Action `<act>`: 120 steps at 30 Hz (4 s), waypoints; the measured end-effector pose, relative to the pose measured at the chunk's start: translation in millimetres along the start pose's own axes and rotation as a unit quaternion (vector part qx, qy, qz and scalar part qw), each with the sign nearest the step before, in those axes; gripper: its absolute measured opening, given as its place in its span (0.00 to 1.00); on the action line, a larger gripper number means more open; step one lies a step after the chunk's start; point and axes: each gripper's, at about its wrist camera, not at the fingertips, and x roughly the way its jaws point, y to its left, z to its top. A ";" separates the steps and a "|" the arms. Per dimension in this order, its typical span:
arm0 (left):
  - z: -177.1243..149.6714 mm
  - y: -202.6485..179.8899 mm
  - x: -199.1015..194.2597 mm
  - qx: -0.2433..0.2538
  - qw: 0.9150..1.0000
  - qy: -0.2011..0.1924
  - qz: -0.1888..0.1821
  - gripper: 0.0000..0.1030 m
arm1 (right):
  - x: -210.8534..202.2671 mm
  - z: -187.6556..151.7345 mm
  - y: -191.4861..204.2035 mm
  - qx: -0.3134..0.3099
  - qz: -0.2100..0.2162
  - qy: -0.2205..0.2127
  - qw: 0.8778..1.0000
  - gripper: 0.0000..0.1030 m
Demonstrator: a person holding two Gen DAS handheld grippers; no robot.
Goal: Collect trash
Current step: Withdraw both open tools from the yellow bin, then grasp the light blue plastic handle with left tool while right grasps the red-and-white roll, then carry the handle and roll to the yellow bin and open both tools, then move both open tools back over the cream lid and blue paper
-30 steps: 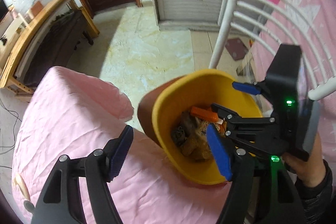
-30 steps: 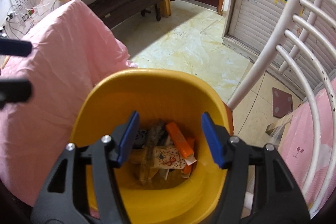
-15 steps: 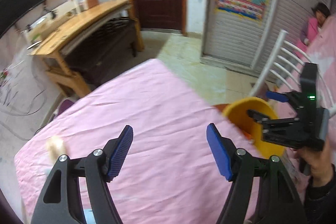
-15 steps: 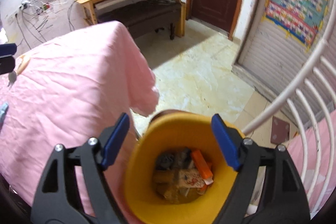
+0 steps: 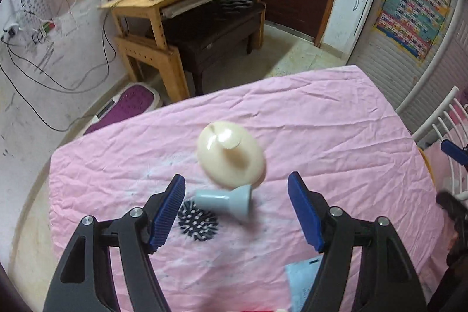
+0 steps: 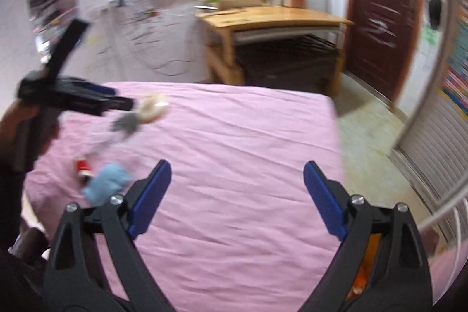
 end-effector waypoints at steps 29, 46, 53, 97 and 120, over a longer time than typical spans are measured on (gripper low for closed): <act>-37.2 44.4 -7.9 0.001 0.997 -0.017 -0.078 0.40 | 59.0 -10.2 167.4 -0.117 0.176 0.085 0.974 0.94; -57.1 82.7 -22.0 -0.030 0.996 -0.031 -0.080 0.41 | 88.9 -15.8 209.7 -0.179 0.126 0.128 0.967 0.19; -51.6 70.7 -31.5 -0.018 0.996 -0.038 -0.074 0.41 | 63.6 -2.1 185.4 -0.145 0.126 0.092 0.977 0.19; -19.7 -382.9 21.5 0.272 0.954 0.015 -0.127 0.41 | -28.1 -163.4 -233.6 0.191 -0.165 0.053 0.966 0.20; -22.3 -415.3 62.0 0.273 0.955 0.058 -0.098 0.69 | -10.0 -191.5 -247.0 0.178 -0.161 0.061 0.969 0.69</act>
